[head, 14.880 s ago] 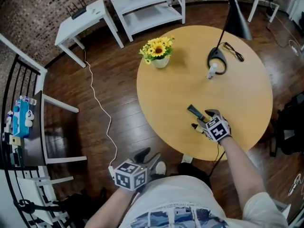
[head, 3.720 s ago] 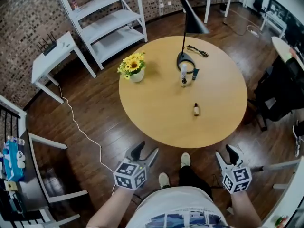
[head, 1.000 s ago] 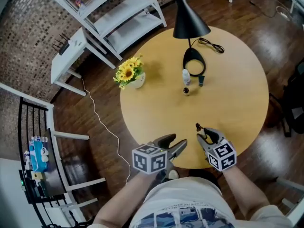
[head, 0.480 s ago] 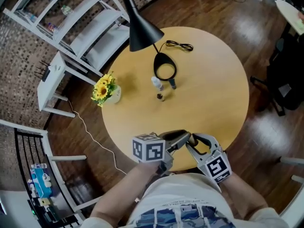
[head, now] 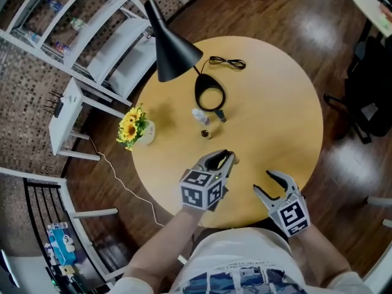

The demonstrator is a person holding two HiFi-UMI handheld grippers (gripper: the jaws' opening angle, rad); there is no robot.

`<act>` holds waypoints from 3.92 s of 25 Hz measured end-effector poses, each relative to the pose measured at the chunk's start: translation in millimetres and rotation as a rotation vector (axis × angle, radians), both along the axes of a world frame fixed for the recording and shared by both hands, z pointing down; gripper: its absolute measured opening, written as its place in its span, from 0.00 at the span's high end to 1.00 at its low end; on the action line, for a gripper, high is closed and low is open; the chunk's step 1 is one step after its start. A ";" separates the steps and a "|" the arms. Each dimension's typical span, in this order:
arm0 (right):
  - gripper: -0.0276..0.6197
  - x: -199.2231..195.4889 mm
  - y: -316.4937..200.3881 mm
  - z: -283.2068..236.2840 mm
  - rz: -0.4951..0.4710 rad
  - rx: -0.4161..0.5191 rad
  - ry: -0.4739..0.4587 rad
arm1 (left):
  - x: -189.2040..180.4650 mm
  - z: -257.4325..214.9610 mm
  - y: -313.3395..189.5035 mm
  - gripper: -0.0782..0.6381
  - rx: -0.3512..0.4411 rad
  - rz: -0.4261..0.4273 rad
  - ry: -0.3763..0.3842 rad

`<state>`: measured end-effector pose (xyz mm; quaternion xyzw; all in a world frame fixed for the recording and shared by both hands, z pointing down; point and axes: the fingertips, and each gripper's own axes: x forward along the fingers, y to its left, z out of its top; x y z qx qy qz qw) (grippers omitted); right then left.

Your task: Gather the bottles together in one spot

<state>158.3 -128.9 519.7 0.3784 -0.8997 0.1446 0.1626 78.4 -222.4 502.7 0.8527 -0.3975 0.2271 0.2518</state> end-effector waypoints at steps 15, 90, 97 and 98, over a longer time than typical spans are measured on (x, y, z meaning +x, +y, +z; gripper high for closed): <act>0.58 73.5 19.4 45.8 0.174 -0.174 0.078 | -36.1 122.7 -133.7 0.78 0.157 -0.218 -0.192; 0.58 -94.3 213.4 -35.2 0.214 -0.068 0.153 | -240.9 -13.2 268.9 0.61 0.048 -0.210 0.120; 0.58 -96.4 222.7 -37.6 0.227 -0.054 0.159 | -232.3 -18.2 279.7 0.61 0.043 -0.172 0.136; 0.58 -99.5 227.7 -39.6 0.228 -0.049 0.161 | -234.2 -20.0 285.0 0.60 0.049 -0.166 0.136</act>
